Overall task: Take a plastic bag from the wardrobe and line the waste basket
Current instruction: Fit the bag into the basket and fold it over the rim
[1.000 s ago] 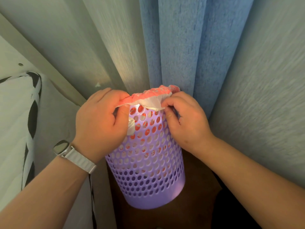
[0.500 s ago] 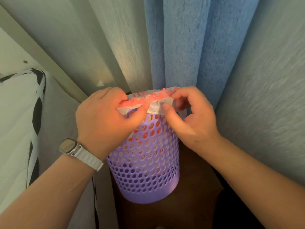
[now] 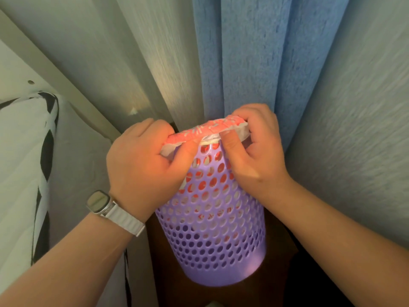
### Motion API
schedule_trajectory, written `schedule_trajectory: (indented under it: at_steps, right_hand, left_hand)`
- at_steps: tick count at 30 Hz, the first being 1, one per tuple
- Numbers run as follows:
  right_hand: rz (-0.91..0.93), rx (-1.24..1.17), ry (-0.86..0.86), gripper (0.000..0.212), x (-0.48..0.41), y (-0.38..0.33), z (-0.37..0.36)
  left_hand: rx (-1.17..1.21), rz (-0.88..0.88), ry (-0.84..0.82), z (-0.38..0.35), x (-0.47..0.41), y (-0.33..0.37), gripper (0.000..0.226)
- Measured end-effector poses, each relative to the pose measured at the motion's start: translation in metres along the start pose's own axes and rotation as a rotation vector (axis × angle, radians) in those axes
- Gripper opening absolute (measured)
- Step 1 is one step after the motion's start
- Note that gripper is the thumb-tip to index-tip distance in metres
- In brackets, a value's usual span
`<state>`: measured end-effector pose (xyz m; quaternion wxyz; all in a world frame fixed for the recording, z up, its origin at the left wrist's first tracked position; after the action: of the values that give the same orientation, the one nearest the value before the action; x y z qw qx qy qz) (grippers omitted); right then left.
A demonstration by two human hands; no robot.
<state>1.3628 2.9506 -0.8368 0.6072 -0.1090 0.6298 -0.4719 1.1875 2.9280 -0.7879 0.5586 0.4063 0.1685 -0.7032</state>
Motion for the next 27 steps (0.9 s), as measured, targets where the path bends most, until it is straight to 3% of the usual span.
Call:
schedule_trajectory:
  at_steps: [10, 16, 27]
  right_hand:
    - [-0.076, 0.057, 0.023, 0.017, 0.003, -0.009, -0.003]
    - [-0.087, 0.091, -0.024, 0.025, 0.006, -0.015, -0.006]
    - [-0.085, 0.006, -0.079, 0.028, 0.007, -0.009, -0.006]
  left_hand:
    - [-0.004, -0.001, -0.097, 0.000, -0.005, 0.005, 0.027]
    - [-0.059, -0.233, -0.087, 0.005, -0.007, 0.016, 0.021]
    - [-0.014, -0.230, -0.187, -0.002, -0.007, -0.003, 0.025]
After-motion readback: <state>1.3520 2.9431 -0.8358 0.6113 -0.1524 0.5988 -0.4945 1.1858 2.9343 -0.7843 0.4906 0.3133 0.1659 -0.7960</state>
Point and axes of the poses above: each hand's wrist, its own x-axis away from the middle knuckle, its own z-axis out of the back of the hand, y = z × x, the point moved 1 cm from there along -x, towards the middle knuckle, and after that the axes turned 10 degrees about y, right-handed, at the moved point
